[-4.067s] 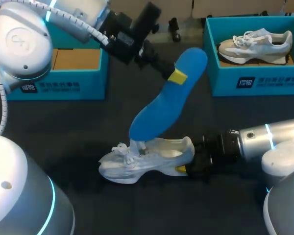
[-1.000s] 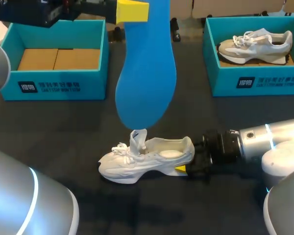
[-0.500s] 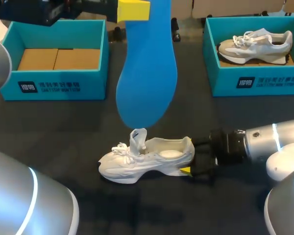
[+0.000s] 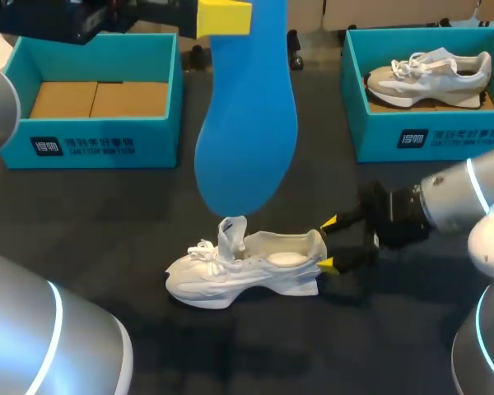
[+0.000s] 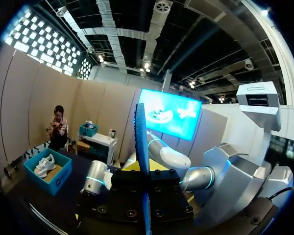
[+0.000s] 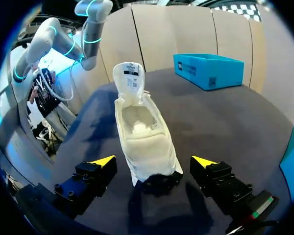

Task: Take the shoe out of the shoebox, open the shoe tongue, remove and reinsert the insole, then place the shoe into the shoebox

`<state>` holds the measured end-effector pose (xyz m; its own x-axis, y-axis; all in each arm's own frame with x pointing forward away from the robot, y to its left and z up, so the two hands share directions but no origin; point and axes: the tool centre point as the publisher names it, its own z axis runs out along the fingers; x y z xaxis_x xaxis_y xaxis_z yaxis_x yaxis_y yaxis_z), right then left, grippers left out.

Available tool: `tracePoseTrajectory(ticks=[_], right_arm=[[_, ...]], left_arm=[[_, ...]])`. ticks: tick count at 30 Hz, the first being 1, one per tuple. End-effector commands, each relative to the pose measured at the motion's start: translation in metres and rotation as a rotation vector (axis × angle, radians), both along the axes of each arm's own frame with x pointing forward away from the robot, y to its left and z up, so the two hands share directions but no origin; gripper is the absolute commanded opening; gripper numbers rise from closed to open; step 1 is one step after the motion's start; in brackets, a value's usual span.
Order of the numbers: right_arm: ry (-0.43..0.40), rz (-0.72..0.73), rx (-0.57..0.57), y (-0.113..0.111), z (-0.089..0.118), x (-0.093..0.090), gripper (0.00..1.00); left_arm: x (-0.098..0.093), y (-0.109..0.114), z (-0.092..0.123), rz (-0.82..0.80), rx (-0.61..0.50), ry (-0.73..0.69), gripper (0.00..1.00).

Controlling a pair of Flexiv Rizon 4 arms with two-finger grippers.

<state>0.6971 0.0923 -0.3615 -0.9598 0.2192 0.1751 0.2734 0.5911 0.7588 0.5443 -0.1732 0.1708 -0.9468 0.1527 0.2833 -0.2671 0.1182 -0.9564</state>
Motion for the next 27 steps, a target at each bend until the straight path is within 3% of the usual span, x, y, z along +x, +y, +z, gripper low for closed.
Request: tracePoseTrajectory(ticks=[1,12,24,27], right_arm=[[0.087,0.053,-0.314,-0.001,0.019,0.006,1.0],[0.021,0.061,-0.533,0.012,0.047,0.004,1.0],[0.02,0.07,-0.731,0.037,0.044,0.008,1.0],[0.003,0.066,-0.736,0.04,0.042,0.008,1.0]], left_arm=[[0.001,-0.001,0.001,-0.001,0.004,0.0,0.0],[0.001,-0.001,0.001,-0.001,0.004,0.0,0.0],[0.001,-0.001,0.001,-0.001,0.004,0.0,0.0],[0.001,-0.001,0.001,-0.001,0.004,0.0,0.0]])
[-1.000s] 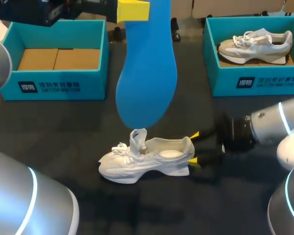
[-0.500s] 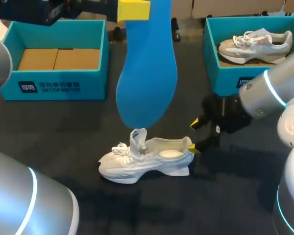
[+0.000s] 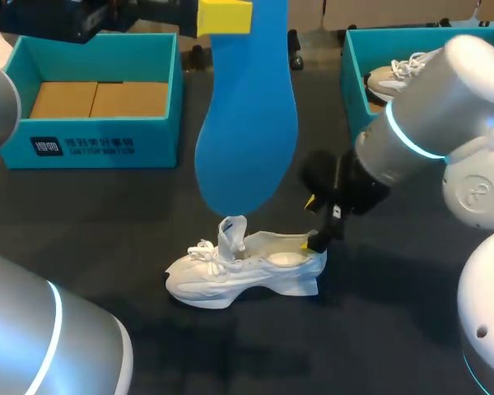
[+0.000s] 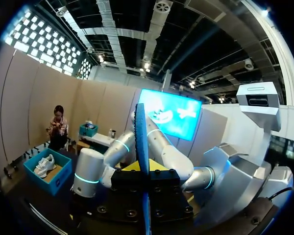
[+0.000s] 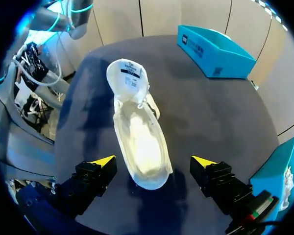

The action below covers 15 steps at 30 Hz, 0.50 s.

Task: Take the shoe out of the shoebox, open the shoe tongue, remove and reinsert the insole, then place the shoe into the shoebox

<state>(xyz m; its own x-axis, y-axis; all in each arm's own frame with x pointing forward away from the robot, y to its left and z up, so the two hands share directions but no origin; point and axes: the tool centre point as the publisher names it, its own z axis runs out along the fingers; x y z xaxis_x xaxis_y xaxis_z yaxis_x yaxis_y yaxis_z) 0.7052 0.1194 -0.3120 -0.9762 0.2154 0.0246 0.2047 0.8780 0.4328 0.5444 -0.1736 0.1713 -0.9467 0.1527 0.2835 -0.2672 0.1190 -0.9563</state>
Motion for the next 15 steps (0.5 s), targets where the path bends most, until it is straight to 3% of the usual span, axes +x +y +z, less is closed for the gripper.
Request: tracePoseTrajectory(ticks=[1,8,15], right_arm=[[0.044,-0.006,-0.292,0.013,-0.01,0.0,1.0],[0.044,-0.012,-0.331,0.015,-0.02,-0.003,1.0],[0.033,0.008,-0.341,0.022,-0.017,-0.001,1.0]], left_arm=[[0.001,-0.001,0.0,0.0,0.003,0.0,0.0],[0.001,-0.001,0.0,0.0,0.003,0.0,0.0],[0.001,-0.001,0.0,0.0,0.003,0.0,0.0]])
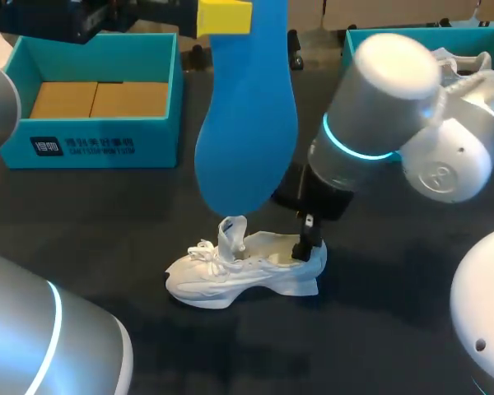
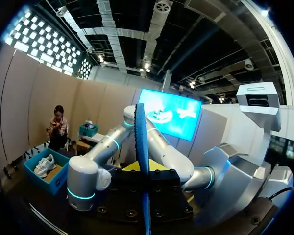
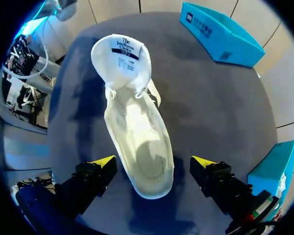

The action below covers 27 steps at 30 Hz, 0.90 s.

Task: Take the shoe out of the shoebox, open the shoe tongue, remove and reinsert the insole, then place the shoe into the shoebox

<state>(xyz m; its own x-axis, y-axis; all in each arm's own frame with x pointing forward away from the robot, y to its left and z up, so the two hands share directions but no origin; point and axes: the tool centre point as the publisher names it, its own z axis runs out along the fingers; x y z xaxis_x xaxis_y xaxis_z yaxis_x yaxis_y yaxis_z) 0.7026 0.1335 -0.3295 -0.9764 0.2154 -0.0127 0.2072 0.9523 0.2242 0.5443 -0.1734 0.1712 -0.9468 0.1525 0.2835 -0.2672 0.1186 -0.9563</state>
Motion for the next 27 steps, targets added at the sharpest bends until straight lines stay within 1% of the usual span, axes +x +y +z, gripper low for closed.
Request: tracePoseTrajectory(ticks=[1,5,12,15,19,27], right_arm=[[0.023,0.007,-0.119,0.009,0.001,0.003,1.0],[0.024,0.022,-0.133,0.011,0.002,0.008,1.0],[0.016,0.035,-0.157,0.015,0.012,0.018,1.0],[0.012,0.041,-0.162,0.018,0.012,0.023,1.0],[0.018,0.06,-0.154,0.023,0.003,0.028,1.0],[0.038,0.066,-0.142,0.033,-0.023,0.033,1.0]], left_arm=[[0.001,-0.001,0.001,-0.001,0.003,0.0,0.0],[0.001,-0.001,0.001,-0.001,0.003,0.0,0.0],[0.001,-0.001,0.001,-0.001,0.003,0.0,0.0],[0.001,-0.001,0.001,-0.001,0.003,0.0,0.0],[0.001,-0.001,0.001,-0.001,0.003,0.0,0.0],[0.001,-0.001,0.001,-0.001,0.003,0.0,0.0]])
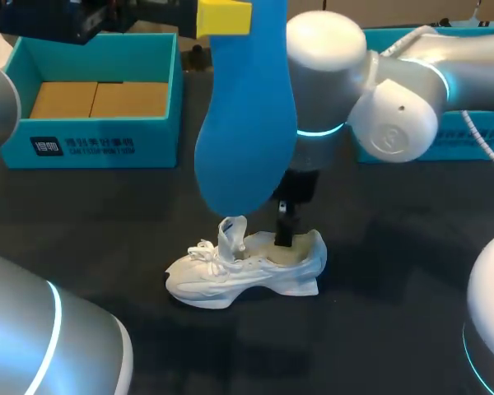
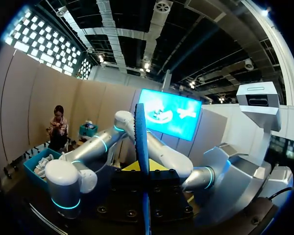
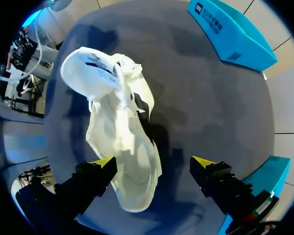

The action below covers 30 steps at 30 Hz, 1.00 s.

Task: Take the shoe out of the shoebox, open the shoe tongue, remove and reinsert the insole, then place the shoe into the shoebox

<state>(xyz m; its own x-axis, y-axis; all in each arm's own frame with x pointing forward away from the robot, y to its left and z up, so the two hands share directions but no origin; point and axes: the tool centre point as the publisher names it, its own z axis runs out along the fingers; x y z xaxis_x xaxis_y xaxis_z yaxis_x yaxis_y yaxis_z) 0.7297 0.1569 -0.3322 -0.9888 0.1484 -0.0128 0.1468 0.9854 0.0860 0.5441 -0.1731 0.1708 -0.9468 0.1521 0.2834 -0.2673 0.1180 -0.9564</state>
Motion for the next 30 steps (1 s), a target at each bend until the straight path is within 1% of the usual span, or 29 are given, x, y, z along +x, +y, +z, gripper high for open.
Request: tracePoseTrajectory(ticks=[1,8,9,10,11,12,15,16,17,18,22,30], right_arm=[[0.012,-0.003,-0.002,0.01,-0.022,0.006,1.0],[0.007,-0.017,0.008,0.016,-0.037,0.003,1.0],[0.008,-0.018,0.009,0.017,-0.039,0.003,0.96],[0.01,-0.019,0.01,0.017,-0.041,0.002,0.76],[0.016,-0.02,0.012,0.018,-0.043,0.001,0.49],[0.024,-0.018,0.012,0.019,-0.045,-0.001,0.45],[0.038,-0.021,0.03,0.02,-0.051,-0.004,0.42],[0.04,-0.023,0.033,0.021,-0.052,-0.005,0.33],[0.041,-0.023,0.036,0.022,-0.052,-0.007,0.2],[0.044,-0.022,0.037,0.023,-0.053,-0.008,0.0],[0.056,-0.014,0.029,0.025,-0.053,-0.009,0.0],[0.05,0.004,-0.012,0.024,-0.036,-0.011,0.0]], left_arm=[[0.001,-0.001,0.001,-0.001,0.004,0.0,0.0],[0.001,-0.001,0.001,-0.001,0.004,0.0,0.0],[0.001,-0.001,0.001,-0.001,0.004,0.0,0.0],[0.001,-0.001,0.001,-0.001,0.004,0.0,0.0],[0.001,-0.001,0.001,-0.001,0.004,0.0,0.0],[0.001,-0.001,0.001,-0.001,0.004,0.0,0.0],[0.001,-0.001,0.001,-0.001,0.004,0.0,0.0],[0.001,-0.001,0.001,-0.001,0.004,0.0,0.0],[0.001,-0.001,0.001,-0.001,0.004,0.0,0.0],[0.001,-0.001,0.001,-0.001,0.004,0.0,0.0],[0.001,-0.001,0.001,-0.001,0.004,0.0,0.0],[0.001,-0.001,0.001,-0.001,0.004,0.0,0.0]])
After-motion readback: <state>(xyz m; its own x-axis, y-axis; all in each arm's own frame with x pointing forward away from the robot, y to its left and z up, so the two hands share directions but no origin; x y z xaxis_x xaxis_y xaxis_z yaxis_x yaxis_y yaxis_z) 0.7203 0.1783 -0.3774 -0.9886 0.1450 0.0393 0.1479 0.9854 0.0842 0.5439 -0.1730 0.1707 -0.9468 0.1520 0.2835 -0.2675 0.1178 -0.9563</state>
